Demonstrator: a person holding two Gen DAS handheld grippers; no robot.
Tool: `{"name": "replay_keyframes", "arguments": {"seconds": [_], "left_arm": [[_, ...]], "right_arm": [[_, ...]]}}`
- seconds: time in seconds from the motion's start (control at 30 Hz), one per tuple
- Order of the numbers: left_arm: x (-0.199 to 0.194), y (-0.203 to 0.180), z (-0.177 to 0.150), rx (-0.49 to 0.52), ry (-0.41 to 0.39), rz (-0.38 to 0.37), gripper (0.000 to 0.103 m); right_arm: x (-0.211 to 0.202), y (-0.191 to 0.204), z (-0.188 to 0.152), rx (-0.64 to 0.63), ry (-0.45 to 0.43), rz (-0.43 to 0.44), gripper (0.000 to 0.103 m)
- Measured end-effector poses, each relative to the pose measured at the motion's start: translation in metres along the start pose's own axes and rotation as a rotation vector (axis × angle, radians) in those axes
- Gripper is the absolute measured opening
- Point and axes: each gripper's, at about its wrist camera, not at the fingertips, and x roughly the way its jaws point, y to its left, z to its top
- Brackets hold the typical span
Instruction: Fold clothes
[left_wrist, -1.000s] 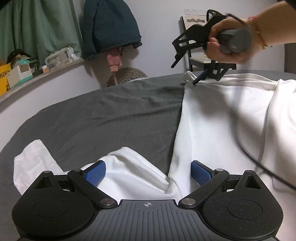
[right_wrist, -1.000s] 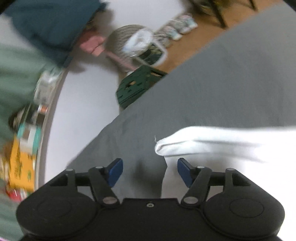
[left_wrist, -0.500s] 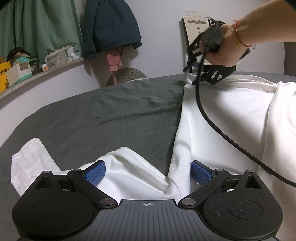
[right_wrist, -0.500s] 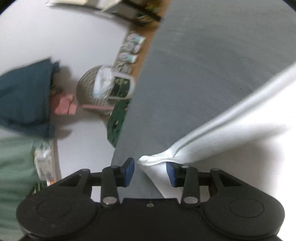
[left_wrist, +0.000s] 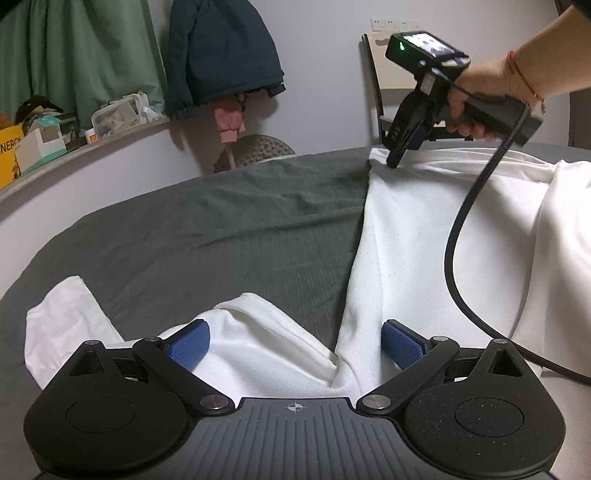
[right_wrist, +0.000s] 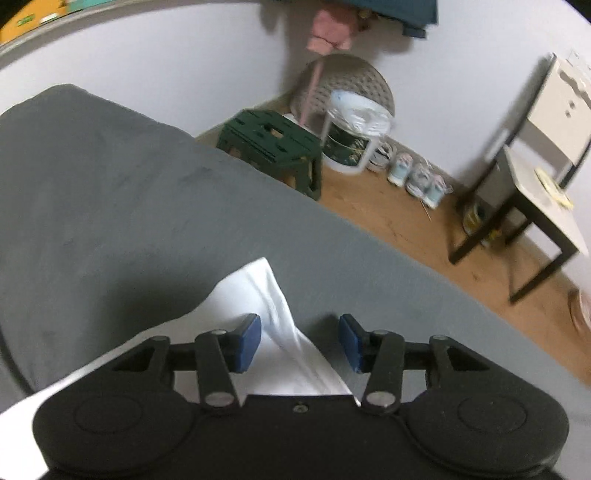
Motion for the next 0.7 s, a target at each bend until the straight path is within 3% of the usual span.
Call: {"name": "replay_keyframes", "arguments": {"seconds": [0.1,0.2,0.3,0.37,0.47,0.5,0.53,0.57,0.7], "left_arm": [[0.002,0.002,0.000,-0.007,-0.001,-0.002,0.100],[0.002,0.001,-0.001,-0.006,-0.006,0.028,0.100],[0.003,0.003,-0.001,-0.013,-0.016,0.099,0.101],[0.004,0.004,-0.001,-0.016,-0.018,0.117,0.101],[0.004,0.005,-0.001,-0.016,-0.018,0.118,0.102],[0.005,0.005,-0.001,-0.016,-0.019,0.119,0.103],[0.005,0.006,-0.001,-0.016,-0.019,0.119,0.103],[0.005,0.006,-0.001,-0.017,-0.019,0.120,0.103],[0.005,0.007,0.000,-0.016,-0.020,0.121,0.103]], "right_arm": [[0.003,-0.010,-0.002,0.124,-0.030,0.129,0.005],[0.001,-0.011,0.002,0.134,-0.063,0.131,0.004],[-0.011,-0.016,0.008,0.211,-0.197,0.107,0.003],[-0.005,-0.013,0.013,0.220,-0.192,0.095,0.003],[0.014,-0.001,0.011,0.194,-0.100,0.036,0.010],[0.015,0.001,0.010,0.191,-0.093,0.020,0.021],[0.007,-0.001,0.008,0.190,-0.100,0.015,0.041],[-0.004,-0.009,0.005,0.185,-0.121,0.028,0.048],[-0.057,-0.061,-0.015,0.177,-0.167,0.061,0.054]]}}
